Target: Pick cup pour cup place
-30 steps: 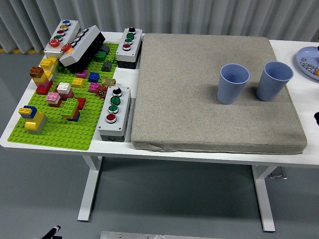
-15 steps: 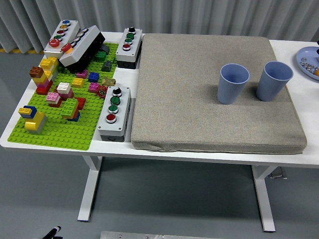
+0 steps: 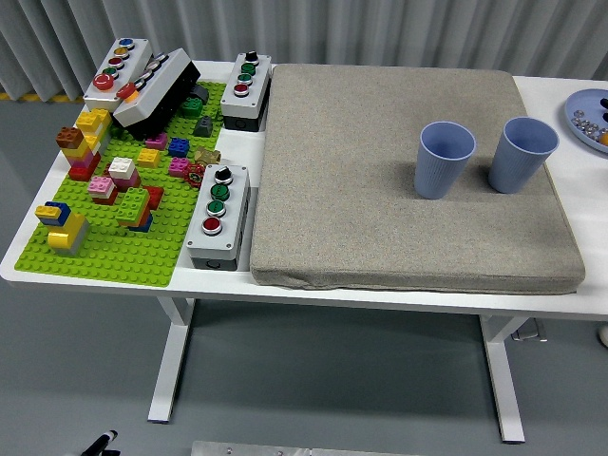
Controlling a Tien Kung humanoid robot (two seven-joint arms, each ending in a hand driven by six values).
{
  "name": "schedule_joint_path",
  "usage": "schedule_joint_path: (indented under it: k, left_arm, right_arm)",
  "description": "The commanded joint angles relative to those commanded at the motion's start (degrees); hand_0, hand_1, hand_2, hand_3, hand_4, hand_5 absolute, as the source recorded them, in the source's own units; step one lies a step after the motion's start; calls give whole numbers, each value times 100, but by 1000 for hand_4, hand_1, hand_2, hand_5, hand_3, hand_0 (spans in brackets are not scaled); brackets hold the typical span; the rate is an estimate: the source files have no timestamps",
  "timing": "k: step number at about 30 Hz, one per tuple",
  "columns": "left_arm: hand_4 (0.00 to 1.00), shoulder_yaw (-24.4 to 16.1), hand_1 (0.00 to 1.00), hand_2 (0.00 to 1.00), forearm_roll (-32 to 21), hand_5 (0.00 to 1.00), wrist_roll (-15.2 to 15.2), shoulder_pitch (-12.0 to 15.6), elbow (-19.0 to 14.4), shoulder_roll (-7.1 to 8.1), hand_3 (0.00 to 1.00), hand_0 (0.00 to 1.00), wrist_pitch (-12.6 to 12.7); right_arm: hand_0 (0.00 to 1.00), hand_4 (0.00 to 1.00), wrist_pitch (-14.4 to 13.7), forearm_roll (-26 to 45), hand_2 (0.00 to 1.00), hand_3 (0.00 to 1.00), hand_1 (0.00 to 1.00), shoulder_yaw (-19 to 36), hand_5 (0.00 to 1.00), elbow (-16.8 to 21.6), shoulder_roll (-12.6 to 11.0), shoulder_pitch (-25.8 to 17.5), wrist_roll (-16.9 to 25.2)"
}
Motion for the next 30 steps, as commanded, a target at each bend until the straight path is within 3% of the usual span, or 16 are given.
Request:
schedule_joint_path:
  k: [10, 19, 30]
  left_arm:
    - [622, 23, 838, 854, 10, 954, -15, -24, 0, -17, 768, 849, -11]
    - [622, 52, 838, 852, 8, 954, -17, -48, 0, -33, 766, 847, -19]
    - [623, 129, 834, 852, -32, 953, -23, -74, 0, -32, 766, 848, -23]
  right_arm:
    - [942, 906, 182, -108, 994, 998, 888, 107, 292, 78, -68, -310, -143]
    - [948, 896, -4, -43, 983, 993, 891, -102, 300, -71, 60, -675, 4]
    - [944, 893, -73, 50, 979, 986, 890, -385, 309, -422, 181, -562, 212]
